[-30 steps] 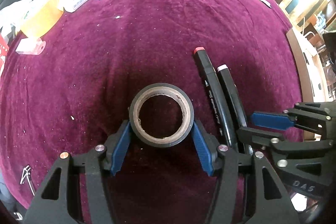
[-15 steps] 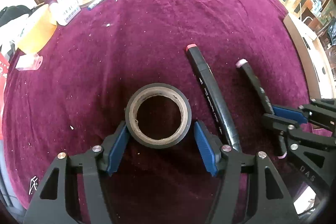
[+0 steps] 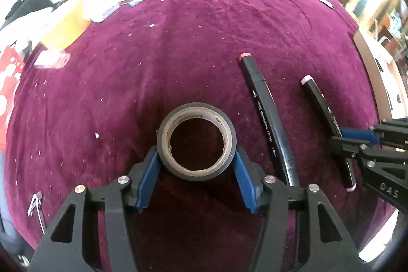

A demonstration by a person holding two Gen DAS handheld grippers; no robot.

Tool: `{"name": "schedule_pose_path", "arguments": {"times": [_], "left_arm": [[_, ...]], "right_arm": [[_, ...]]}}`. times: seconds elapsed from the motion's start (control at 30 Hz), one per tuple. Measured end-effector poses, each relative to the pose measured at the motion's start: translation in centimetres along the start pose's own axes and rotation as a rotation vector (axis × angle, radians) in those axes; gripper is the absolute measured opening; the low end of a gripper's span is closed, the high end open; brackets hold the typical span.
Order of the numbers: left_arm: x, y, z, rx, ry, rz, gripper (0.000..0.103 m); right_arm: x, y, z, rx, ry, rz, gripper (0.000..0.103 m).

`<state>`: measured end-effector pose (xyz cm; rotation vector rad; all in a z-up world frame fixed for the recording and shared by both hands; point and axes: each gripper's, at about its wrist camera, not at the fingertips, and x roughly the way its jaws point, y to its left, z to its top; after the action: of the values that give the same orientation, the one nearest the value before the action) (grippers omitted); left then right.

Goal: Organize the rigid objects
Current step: 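Grasp a pink-capped black marker with the right gripper, then carry the tape roll and the marker over the box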

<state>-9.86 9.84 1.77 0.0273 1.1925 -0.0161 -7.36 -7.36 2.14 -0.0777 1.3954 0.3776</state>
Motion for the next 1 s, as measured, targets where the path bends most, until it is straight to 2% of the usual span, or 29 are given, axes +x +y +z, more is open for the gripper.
{"name": "schedule_pose_path", "arguments": {"times": [0.07, 0.4, 0.6, 1.0], "left_arm": [[-0.3, -0.4, -0.2, -0.021, 0.005, 0.015, 0.056], [-1.6, -2.1, -0.1, -0.085, 0.004, -0.006, 0.056], [-2.6, -3.9, 1.4, -0.038, -0.030, -0.005, 0.056], [-4.2, -8.9, 3.1, 0.084, -0.060, -0.051, 0.056]], "right_arm": [[-0.4, -0.8, -0.4, 0.000, -0.002, 0.047, 0.013], [-3.9, -3.9, -2.9, -0.027, -0.091, 0.080, 0.013], [-5.7, -5.5, -3.6, 0.015, -0.139, 0.093, 0.013], [-7.6, -8.9, -4.9, 0.114, -0.201, 0.107, 0.013]]}}
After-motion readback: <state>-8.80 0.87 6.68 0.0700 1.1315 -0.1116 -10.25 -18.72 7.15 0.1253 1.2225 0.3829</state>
